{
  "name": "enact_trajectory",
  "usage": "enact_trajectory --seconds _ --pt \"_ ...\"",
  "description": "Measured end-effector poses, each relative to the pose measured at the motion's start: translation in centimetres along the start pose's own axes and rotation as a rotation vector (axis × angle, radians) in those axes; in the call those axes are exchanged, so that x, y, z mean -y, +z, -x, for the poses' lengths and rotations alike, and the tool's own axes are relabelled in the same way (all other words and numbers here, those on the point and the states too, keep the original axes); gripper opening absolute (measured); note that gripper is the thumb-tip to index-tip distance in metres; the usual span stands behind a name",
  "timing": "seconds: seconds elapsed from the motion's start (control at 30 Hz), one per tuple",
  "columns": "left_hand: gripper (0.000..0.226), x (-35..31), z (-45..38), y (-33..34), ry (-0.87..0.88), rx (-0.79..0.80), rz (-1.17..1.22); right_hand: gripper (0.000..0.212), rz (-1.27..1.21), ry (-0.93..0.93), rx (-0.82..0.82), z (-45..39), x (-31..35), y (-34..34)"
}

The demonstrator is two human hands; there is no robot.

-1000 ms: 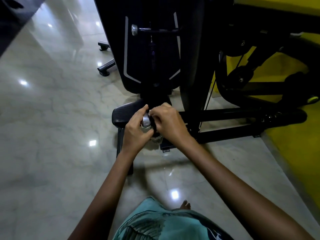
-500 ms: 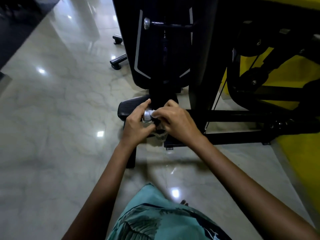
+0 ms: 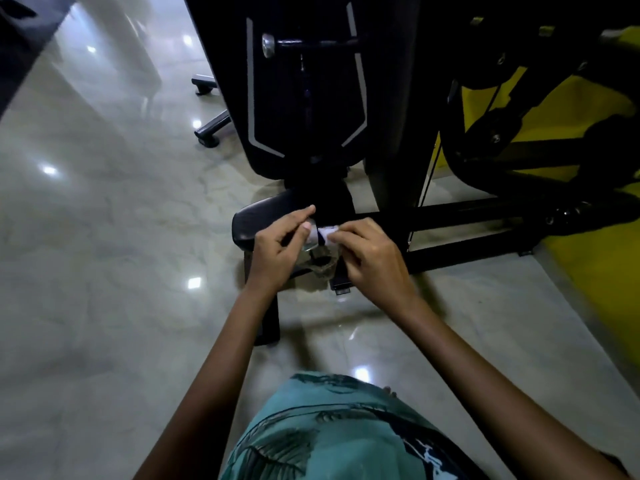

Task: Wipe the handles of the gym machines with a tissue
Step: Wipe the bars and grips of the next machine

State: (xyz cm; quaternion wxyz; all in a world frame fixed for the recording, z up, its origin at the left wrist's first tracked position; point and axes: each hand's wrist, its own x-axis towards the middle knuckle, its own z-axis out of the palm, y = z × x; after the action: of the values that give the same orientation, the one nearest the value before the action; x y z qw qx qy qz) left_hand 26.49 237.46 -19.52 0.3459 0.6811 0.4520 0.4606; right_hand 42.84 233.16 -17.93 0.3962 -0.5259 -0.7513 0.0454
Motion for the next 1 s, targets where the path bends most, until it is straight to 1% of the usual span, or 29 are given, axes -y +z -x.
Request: enact_trajectory --seconds 0.13,0.2,0.3,0.33,0.37,0.43,0.47,0.5,0.6,0.7,0.77,0.8,0.83,0.9,0.93,1.0 --pt "0.033 0.6 -0.3 0.2 0.101 -0.024 -0.044 0.017 -0.025 0.233 -0.289 0.6 2.0 2.7" --pt "0.030 0.8 -0.3 0.5 0.120 -0.038 -0.058 0.016 -0.082 0.297 -0.331 1.2 3.5 4.5" --pt "0.027 1.0 -0.3 0.6 0.142 -0.045 -0.084 0.013 -0.161 0.344 -0.298 2.8 4.7 6.6" --pt "0.026 1.1 -0.4 0.6 0.162 -0.031 -0.102 0.012 -0.167 0.392 -0.342 3.2 4.8 6.8" --pt "0.027 1.3 -0.4 0.6 0.184 -0.013 -0.122 0.010 -0.176 0.465 -0.431 3.4 4.5 6.9" --pt "0.029 1.5 -0.3 0.6 0.213 0.017 -0.149 0.009 -0.192 0.633 -0.671 3.0 4.0 6.5" --pt "0.030 1.5 -0.2 0.7 0.214 0.021 -0.150 0.009 -0.201 0.681 -0.753 2.4 3.9 6.2" --pt "0.030 1.4 -0.1 0.7 0.211 0.025 -0.144 0.010 -0.205 0.693 -0.798 1.8 4.0 6.0" --pt "0.030 1.3 -0.1 0.8 0.195 0.035 -0.108 0.011 -0.185 0.631 -0.800 0.2 5.5 6.5" --pt "0.029 1.3 -0.1 0.6 0.202 0.056 -0.087 0.012 -0.207 0.581 -0.715 0.5 6.6 7.5" --pt "0.031 1.2 -0.2 0.4 0.203 0.072 -0.096 0.013 -0.264 0.581 -0.667 1.2 6.0 7.2" --pt "0.031 1.2 -0.3 0.3 0.203 0.080 -0.108 0.013 -0.276 0.610 -0.690 1.3 5.5 6.8" --pt "0.031 1.1 -0.3 0.1 0.209 0.093 -0.121 0.012 -0.281 0.665 -0.755 1.5 4.9 6.3" --pt "0.027 0.9 -0.4 -0.3 0.220 0.111 -0.154 0.012 -0.319 0.832 -0.929 1.2 3.9 5.4" --pt "0.024 0.7 -0.4 -0.4 0.218 0.111 -0.173 0.012 -0.362 0.909 -0.974 0.7 3.5 5.1" --pt "0.013 0.0 -0.8 -0.3 0.169 0.118 -0.210 0.013 -0.425 0.963 -0.948 0.0 3.3 5.3"
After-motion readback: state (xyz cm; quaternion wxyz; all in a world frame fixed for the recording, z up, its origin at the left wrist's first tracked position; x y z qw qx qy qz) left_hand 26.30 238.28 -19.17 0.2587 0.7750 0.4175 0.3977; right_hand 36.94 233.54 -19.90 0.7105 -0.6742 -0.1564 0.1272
